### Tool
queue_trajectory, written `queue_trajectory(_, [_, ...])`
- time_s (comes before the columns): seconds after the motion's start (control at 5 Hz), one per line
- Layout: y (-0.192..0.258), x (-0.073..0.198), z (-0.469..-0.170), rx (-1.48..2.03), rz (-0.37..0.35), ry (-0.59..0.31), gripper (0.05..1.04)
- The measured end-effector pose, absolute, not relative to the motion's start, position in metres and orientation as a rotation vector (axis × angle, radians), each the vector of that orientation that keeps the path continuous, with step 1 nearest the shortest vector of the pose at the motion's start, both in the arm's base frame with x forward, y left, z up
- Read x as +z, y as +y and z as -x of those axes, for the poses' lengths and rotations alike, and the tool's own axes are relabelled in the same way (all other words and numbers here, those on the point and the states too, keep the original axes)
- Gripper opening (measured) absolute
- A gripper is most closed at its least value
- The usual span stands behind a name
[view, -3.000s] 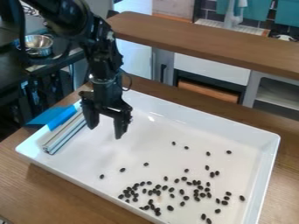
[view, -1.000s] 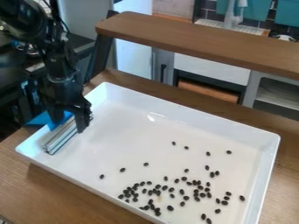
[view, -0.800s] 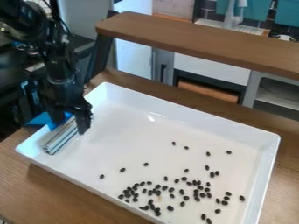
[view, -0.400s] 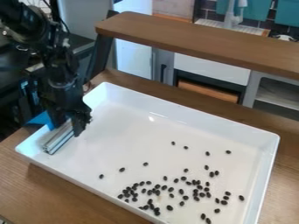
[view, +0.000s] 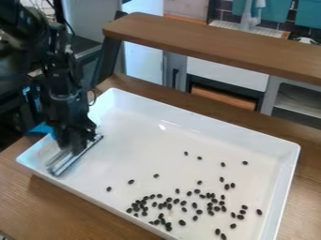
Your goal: Sweep into pile
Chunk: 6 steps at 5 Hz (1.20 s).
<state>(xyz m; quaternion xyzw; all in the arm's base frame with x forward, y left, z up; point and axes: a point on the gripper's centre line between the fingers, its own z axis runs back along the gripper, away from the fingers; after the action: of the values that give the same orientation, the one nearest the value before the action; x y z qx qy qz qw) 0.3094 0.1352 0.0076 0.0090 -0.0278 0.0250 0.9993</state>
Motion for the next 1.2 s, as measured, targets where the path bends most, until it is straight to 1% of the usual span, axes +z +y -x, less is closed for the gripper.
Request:
queue_trajectory(0.2, [0.116, 0.014, -0.304, 0.015, -0.002, -0.055, 0.340])
queue_trajectory(0.4, [0.096, 0.008, -0.299, 0.003, 0.023, -0.051, 0.340])
queue_trajectory(0.6, [0.074, 0.001, -0.301, -0.004, 0.003, -0.061, 0.340])
queue_trajectory(0.8, [0.063, -0.001, -0.308, 0.006, -0.030, -0.080, 0.339])
queue_trajectory(1.0, [0.053, -0.002, -0.308, 0.011, -0.028, -0.072, 0.340])
queue_trajectory(1.2, [0.026, -0.002, -0.301, -0.014, 0.001, -0.045, 0.339])
